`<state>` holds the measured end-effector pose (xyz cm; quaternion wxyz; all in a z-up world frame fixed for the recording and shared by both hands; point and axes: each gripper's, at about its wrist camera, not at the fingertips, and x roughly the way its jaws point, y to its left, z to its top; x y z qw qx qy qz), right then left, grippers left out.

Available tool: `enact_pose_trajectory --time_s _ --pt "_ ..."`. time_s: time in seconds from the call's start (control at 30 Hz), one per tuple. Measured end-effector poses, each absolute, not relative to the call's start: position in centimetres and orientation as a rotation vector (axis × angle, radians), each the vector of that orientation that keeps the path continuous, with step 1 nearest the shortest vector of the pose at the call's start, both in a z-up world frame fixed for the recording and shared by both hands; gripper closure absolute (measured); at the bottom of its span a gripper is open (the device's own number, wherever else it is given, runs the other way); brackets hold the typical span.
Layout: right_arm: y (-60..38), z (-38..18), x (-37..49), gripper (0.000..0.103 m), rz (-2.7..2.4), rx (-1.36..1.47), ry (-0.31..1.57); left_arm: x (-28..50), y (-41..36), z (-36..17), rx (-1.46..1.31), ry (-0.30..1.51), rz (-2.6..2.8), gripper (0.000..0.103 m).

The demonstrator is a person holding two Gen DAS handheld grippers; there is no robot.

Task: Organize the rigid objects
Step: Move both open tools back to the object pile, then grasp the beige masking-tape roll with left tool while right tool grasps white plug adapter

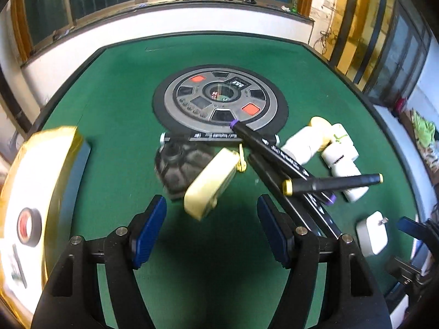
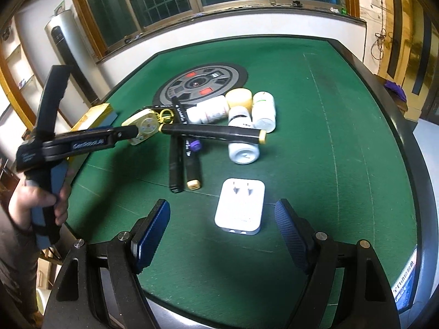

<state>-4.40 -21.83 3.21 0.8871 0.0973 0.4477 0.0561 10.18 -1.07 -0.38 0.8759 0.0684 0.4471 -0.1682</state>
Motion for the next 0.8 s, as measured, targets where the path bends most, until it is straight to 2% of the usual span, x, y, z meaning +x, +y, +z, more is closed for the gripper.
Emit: enact_pose_trajectory --time_s 0.1,0.17,0.2,0.23,0.5,0.8 --pt "-22.2 3.0 -4.1 0.029 0.108 0.209 0.939 11.0 -2.0 -0.8 0.174 0.933 -0.362 0.037" --pt "-22.3 2.9 -4.0 0.029 0.102 0.212 0.941 11.3 -2.6 -1.1 0.185 0.936 -0.378 0.049" --pt "-22.4 2.9 -3.9 0.029 0.099 0.213 0.943 11.3 -2.8 -1.2 0.19 0.936 -0.383 0.062" --pt "-22.5 2.9 -3.8 0.029 0.096 0.214 0.945 11.2 -2.9 -1.3 0.19 0.935 -0.391 0.083" --pt "-22.8 2.2 -3.7 0.029 0.092 0.222 0.963 9.1 -1.5 -1.6 0.083 0.983 -0.466 0.086" --pt "-22.8 1.3 -3.4 0.032 0.079 0.203 0.975 2.6 2.1 -1.6 0.024 1.035 -0.501 0.086"
